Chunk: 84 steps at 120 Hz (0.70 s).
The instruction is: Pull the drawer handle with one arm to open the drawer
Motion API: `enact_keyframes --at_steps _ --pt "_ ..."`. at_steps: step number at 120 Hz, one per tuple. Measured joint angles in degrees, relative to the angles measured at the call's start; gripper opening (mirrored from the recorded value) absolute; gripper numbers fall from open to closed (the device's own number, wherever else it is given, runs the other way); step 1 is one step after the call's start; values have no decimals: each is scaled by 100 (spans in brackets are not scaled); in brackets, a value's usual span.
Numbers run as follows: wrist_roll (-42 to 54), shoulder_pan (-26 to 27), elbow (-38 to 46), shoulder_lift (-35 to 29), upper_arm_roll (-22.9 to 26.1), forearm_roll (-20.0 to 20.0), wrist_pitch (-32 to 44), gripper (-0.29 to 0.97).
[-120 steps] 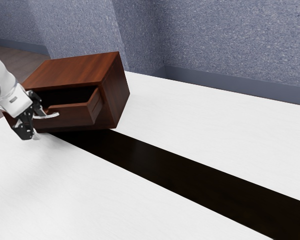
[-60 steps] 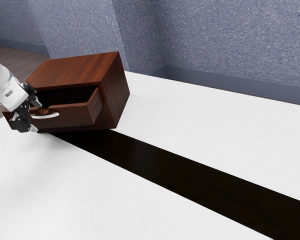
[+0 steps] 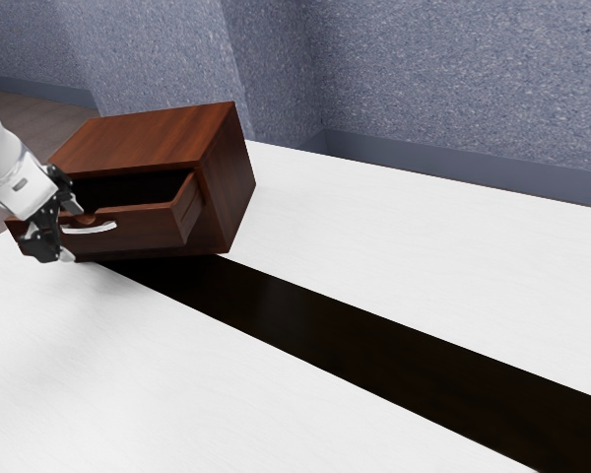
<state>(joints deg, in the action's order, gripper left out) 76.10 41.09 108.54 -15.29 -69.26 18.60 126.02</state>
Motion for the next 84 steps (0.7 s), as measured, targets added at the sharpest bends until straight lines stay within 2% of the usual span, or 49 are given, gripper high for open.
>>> enact_keyframes --at_steps 14,35,43,48,56,84 --pt "-2 -1415 97 199 1363 -135 18 68" --pt "57 -5252 287 684 5054 -694 215 68" --pt "98 -6309 277 804 6107 -916 266 68" --pt "125 -6586 265 836 6378 -1035 281 68" --pt "168 -6778 260 858 6536 -1172 296 68" --pt "332 -6880 305 886 6524 -1495 346 68"
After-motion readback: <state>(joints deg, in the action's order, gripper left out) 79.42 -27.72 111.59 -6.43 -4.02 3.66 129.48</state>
